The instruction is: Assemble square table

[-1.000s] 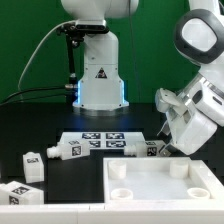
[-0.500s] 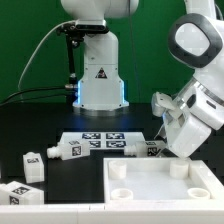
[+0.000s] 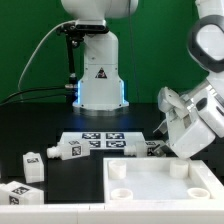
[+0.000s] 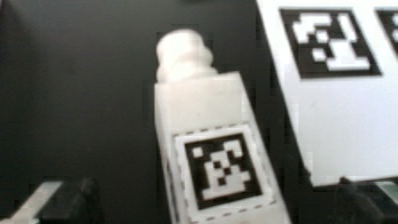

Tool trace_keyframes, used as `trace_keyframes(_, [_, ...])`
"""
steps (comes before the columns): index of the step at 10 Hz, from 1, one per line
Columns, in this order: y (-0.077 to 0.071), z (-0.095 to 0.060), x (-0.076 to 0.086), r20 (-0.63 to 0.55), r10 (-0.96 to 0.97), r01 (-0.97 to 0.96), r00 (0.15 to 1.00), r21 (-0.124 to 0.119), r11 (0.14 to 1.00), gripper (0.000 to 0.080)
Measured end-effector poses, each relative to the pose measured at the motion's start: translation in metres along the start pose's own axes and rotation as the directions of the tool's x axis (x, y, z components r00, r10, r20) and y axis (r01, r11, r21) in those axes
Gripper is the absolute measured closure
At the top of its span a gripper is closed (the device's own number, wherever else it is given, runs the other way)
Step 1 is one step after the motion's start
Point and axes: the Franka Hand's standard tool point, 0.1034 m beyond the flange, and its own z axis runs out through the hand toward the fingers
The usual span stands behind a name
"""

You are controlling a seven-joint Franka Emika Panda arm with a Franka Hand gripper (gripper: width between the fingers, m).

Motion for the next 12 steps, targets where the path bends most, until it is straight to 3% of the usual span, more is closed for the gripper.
trace_keyframes(1, [-0.0002, -0.0005, 0.0009, 0.071, 0.015, -0.016, 0.997, 0.005, 1.000, 0.0151])
trace_keyframes(7, [0.0031, 0.0004, 0.0042, 0.056, 0.055, -0.055, 0.997, -0.002, 0.998, 0.0151])
trace_keyframes(8, [0.0032, 0.0004, 0.0041, 0.056, 0.056, -0.056, 0.997, -0.002, 0.998, 0.0276])
trace_keyframes(9, [0.0033, 0.0006, 0.0039, 0.056, 0.056, -0.056, 0.997, -0.002, 0.998, 0.0276])
trace_keyframes(10, [0.0034, 0.0008, 0.0037, 0.056, 0.056, -0.056, 0.997, -0.001, 0.998, 0.0513])
trace_keyframes(12, [0.0036, 0.0010, 0.0033, 0.056, 0.057, -0.057, 0.997, -0.001, 0.998, 0.0515])
